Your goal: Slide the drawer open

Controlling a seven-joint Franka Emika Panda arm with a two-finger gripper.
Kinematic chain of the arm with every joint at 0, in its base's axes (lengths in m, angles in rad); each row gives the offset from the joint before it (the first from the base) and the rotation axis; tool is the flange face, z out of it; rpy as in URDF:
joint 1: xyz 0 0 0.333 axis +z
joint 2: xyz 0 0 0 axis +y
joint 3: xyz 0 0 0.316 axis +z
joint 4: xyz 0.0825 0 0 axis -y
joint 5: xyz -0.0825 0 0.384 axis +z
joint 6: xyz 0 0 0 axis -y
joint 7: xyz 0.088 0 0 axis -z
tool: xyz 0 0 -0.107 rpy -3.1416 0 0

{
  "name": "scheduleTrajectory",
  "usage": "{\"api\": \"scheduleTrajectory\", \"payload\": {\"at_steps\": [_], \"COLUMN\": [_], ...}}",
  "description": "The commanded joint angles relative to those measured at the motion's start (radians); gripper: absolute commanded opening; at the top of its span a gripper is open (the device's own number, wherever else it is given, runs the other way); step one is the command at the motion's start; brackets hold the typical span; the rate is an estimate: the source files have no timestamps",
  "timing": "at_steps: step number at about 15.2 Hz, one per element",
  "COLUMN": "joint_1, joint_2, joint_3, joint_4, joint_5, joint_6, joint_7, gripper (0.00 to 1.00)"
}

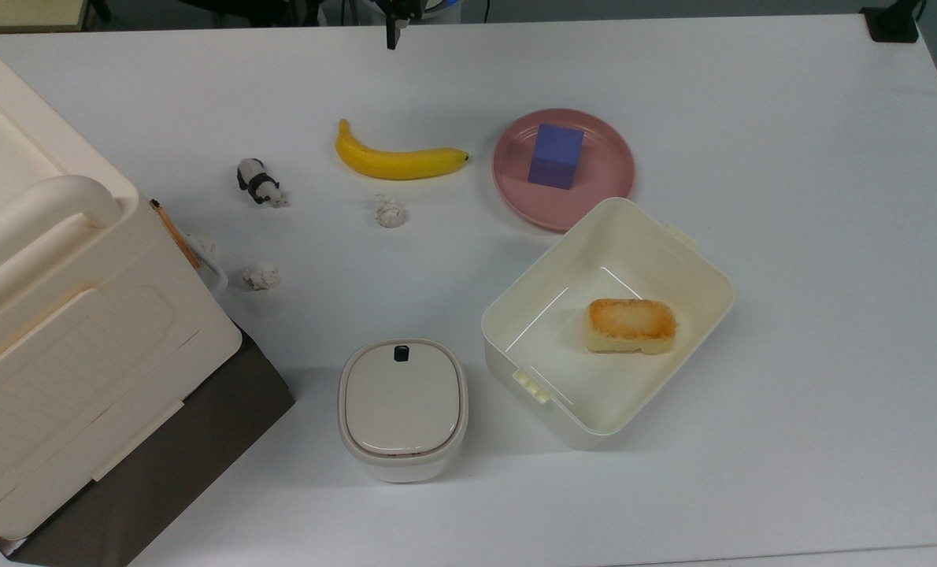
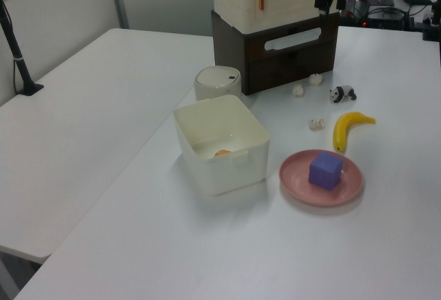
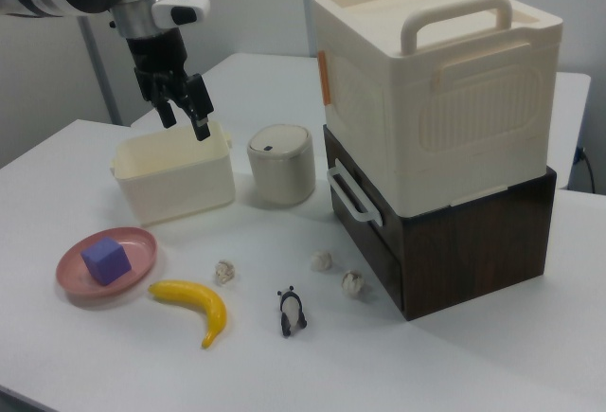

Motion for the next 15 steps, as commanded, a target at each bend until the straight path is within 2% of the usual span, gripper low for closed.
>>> {"api": "scheduleTrajectory", "payload": {"at_steps": [1, 11, 15], "joint_1": [0.009, 0.008, 0.003], "joint_2": [-0.014, -0.013, -0.017], "joint_3": [-0.008, -0.008, -0.008], "joint_4": [-0.016, -0.016, -0.017], "joint_5": [0.019, 0.019, 0.019], "joint_6": [-0.009, -0.008, -0.014], "joint_7": [-0.020, -0.020, -0.061], "gripper": [1.00, 1.00, 1.00]}}
